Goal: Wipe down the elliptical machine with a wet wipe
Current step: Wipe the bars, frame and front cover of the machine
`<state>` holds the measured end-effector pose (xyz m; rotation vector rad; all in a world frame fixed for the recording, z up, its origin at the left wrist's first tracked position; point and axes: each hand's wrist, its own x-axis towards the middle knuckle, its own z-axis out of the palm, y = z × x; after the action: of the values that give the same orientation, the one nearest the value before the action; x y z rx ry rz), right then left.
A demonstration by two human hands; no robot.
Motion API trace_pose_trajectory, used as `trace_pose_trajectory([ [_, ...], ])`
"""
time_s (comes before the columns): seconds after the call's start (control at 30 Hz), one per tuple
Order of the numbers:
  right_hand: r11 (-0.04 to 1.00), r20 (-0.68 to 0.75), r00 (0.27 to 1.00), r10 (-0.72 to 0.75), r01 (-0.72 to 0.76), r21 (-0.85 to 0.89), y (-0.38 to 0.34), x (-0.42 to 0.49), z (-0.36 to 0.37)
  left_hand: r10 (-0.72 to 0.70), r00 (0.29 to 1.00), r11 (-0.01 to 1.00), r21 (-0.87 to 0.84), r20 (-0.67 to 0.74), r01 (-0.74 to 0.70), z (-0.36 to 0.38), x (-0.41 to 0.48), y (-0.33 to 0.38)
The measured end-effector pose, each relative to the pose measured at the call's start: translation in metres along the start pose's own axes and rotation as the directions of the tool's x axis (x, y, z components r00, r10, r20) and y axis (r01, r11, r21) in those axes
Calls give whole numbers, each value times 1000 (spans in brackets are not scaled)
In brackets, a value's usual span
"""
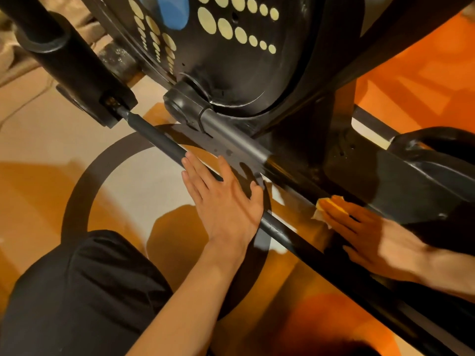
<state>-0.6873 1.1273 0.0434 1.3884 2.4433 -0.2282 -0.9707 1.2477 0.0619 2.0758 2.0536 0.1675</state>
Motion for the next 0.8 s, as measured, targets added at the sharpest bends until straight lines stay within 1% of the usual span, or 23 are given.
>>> trace_pose_trajectory([
  [0.03, 1000, 23, 1000, -15, 15, -9, -2, 6, 0, -1, 1000, 1000, 1, 5, 1, -1, 0, 0],
  [0.1, 982, 54, 994, -94, 101, -157, -7, 39, 1, 2, 999, 1000, 25, 32, -2, -3, 0, 0],
  [0.13, 969, 22, 991, -133, 134, -208, -10, 63, 1, 7, 999, 999, 44, 50, -10, -4, 1, -1],
  [0.17, 966, -19, 990, -142, 135, -222, -12, 89, -5, 17, 998, 997, 69, 67, -21, -6, 2, -1],
  [0.2, 975, -70, 991, -117, 101, -199, -15, 115, -12, 29, 996, 994, 99, 85, -37, -8, 3, -3],
  [0.27, 994, -127, 992, 5, -19, -108, -24, 163, -24, 70, 989, 984, 156, 133, -91, -13, 6, -7],
  [0.33, 997, -197, 978, 73, -69, 31, -32, 197, -34, 121, 974, 965, 207, 192, -161, -20, 8, -14],
  [0.37, 985, -257, 956, 145, -115, 127, -33, 204, -36, 139, 965, 955, 229, 221, -190, -24, 10, -18],
  [0.4, 973, -300, 934, 193, -143, 182, -33, 206, -34, 154, 957, 944, 248, 245, -216, -26, 12, -23],
  [0.43, 977, -311, 932, 185, -140, 160, -31, 201, -32, 171, 950, 934, 264, 261, -240, -27, 14, -26],
  [0.47, 989, -283, 950, 135, -111, 99, -27, 191, -27, 184, 946, 927, 272, 268, -258, -27, 15, -29],
  [0.53, 998, -143, 988, 52, -55, -15, -22, 158, -20, 195, 944, 927, 266, 266, -266, -25, 15, -32],
  [0.57, 998, -102, 995, 21, -27, -56, -19, 139, -14, 194, 947, 932, 252, 258, -260, -24, 14, -33],
  [0.6, 995, -96, 995, -16, 6, -104, -15, 120, -8, 189, 950, 940, 235, 250, -249, -23, 13, -33],
  [0.63, 994, -102, 995, -19, 8, -109, -14, 103, -2, 184, 953, 947, 217, 242, -238, -22, 12, -32],
  [0.7, 996, -100, 994, 43, -50, -68, -13, 81, 4, 180, 958, 951, 208, 224, -227, -21, 11, -32],
  [0.77, 997, -111, 992, 61, -66, -48, -14, 81, 5, 177, 961, 954, 203, 214, -221, -20, 10, -31],
  [0.8, 998, -108, 993, 43, -48, -48, -15, 91, 3, 175, 963, 957, 193, 206, -216, -19, 10, -32],
])
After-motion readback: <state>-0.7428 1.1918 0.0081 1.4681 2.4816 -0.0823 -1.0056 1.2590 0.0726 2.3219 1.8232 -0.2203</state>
